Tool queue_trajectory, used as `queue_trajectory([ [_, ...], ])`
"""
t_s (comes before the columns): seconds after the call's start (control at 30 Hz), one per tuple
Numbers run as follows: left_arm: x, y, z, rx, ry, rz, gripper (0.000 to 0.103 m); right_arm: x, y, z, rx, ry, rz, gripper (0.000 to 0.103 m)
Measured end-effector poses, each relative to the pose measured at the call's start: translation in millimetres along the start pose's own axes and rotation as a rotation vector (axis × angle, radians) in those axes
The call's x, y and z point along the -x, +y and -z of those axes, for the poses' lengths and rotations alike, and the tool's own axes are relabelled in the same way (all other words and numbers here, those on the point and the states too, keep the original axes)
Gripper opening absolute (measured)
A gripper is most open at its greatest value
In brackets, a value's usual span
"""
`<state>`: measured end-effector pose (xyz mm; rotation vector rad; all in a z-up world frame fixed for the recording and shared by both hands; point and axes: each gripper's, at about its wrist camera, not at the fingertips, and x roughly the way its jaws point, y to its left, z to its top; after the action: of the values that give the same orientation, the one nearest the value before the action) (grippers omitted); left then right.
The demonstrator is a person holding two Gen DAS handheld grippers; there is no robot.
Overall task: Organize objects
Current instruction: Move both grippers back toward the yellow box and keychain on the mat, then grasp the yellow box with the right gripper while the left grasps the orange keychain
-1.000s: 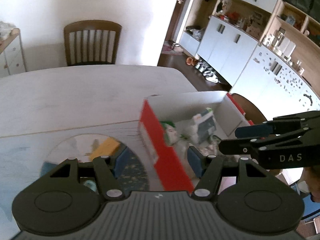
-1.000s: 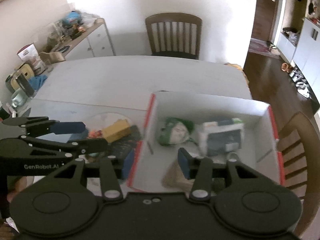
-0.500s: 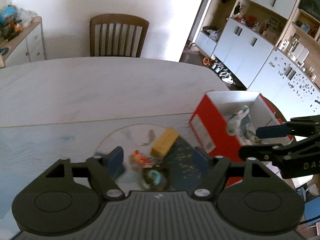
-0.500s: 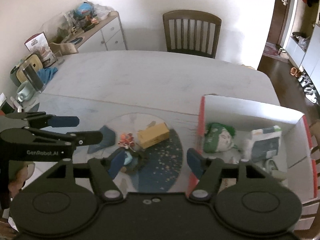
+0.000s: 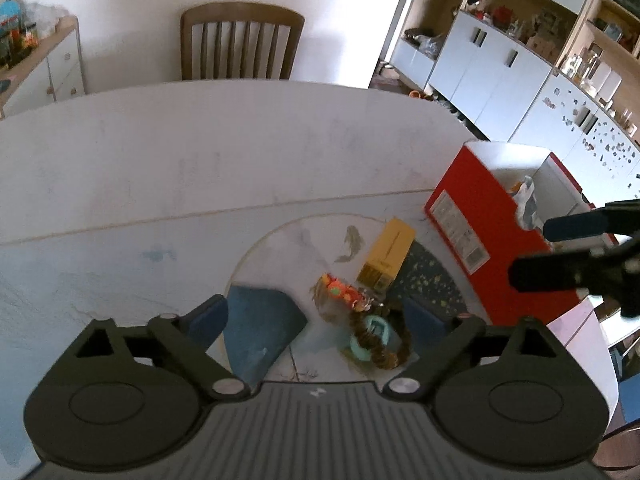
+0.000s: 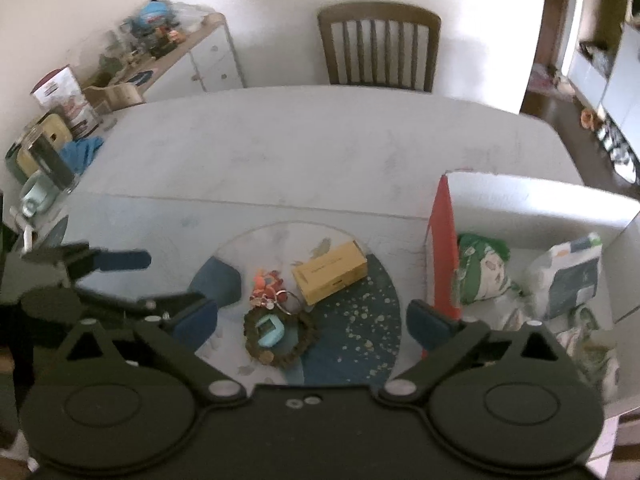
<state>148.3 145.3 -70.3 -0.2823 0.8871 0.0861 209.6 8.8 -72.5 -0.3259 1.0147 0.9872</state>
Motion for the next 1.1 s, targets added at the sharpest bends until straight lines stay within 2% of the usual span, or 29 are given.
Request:
queue_trajectory([
  [0.07, -6.3, 3.0, 4.7, 0.005, -0.004, 0.007, 0.103, -9.5, -2.2, -4.1, -0.032, 0.017, 0.015, 0.101],
  [0.2, -17.5, -0.1, 12.9, -0.021, -0.004, 0.023, 0.103, -29.5, -5.4, -14.0, -0.099, 0.056, 0.020, 0.101],
  [0.37, -34.6, -18.1, 25.0, -0.095, 0.024, 0.073, 0.103, -53.7, -4.3, -21.9, -0.131, 0.093, 0.039, 0.101],
  [0.53, -50.4, -30.2, 33.1, -0.134, 0.040, 0.076, 0.103, -74.5, -6.5, -27.2, -0.140, 0.131, 0.060, 0.100],
  [0.77, -66.2, -35.6, 21.4, -0.185, 0.013, 0.060, 0.103, -102.2, -10.5, -36.7, -0.161, 0.178, 0.073, 0.102],
  [0.97, -79.5, -23.8, 8.4, -0.143, 0.031, 0.072, 0.103, -112.4, -7.5, -39.0, -0.197, 0.211, 0.153, 0.102],
  [1.0, -80.4, -22.5, 7.0, -0.141, 0.031, 0.068, 0.103, -112.6, -7.3, -40.2, -0.202, 0.220, 0.154, 0.102],
  [1.03, -81.5, -21.3, 5.5, -0.141, 0.030, 0.065, 0.103, -111.4, -7.4, -41.4, -0.217, 0.221, 0.137, 0.097],
  [1.1, -83.1, -19.3, 5.2, -0.138, 0.026, 0.063, 0.103, -108.6, -6.1, -42.4, -0.264, 0.225, 0.110, 0.096],
])
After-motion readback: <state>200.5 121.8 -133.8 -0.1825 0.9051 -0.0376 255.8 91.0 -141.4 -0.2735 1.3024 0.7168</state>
